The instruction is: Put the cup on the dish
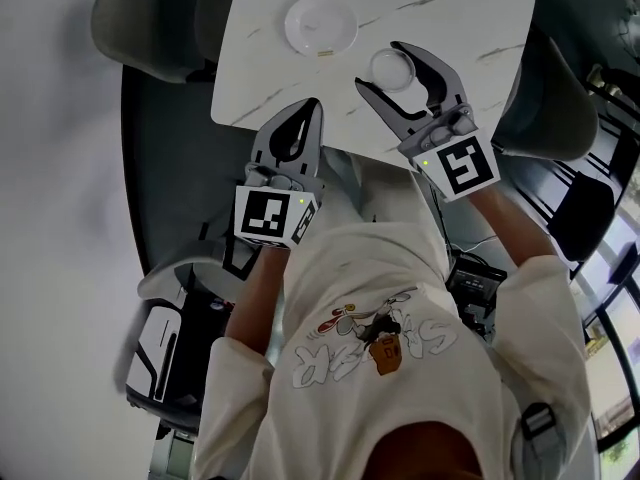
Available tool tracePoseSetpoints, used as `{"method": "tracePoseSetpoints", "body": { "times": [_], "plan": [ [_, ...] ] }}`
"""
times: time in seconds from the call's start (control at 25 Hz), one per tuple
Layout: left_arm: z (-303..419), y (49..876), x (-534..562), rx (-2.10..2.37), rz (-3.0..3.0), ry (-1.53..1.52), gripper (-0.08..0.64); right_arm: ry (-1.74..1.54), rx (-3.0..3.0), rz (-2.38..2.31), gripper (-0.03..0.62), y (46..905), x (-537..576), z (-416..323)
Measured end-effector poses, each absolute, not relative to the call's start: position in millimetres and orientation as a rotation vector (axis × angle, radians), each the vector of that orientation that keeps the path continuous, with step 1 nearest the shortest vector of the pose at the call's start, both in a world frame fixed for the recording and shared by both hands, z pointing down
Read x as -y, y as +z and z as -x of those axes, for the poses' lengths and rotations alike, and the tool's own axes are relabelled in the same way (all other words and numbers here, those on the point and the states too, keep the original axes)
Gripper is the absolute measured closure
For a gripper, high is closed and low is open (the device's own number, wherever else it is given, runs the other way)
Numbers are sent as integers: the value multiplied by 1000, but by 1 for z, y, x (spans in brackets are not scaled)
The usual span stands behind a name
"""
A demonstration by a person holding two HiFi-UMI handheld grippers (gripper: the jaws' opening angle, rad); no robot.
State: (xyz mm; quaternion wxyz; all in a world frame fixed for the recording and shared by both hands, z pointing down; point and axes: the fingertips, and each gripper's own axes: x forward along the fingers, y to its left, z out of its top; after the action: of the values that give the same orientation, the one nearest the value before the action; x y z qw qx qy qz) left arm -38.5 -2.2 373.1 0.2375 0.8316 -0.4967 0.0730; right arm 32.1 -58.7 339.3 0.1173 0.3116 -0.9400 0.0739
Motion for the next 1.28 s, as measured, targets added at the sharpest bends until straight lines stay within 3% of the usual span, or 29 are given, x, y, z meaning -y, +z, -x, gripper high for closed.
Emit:
{"method": "tracePoseSetpoints", "body": {
  "times": [1.28],
  "plan": [
    [65,449,47,1370,-2275,161,558,233,2674,-1051,322,444,109,8]
  ]
}}
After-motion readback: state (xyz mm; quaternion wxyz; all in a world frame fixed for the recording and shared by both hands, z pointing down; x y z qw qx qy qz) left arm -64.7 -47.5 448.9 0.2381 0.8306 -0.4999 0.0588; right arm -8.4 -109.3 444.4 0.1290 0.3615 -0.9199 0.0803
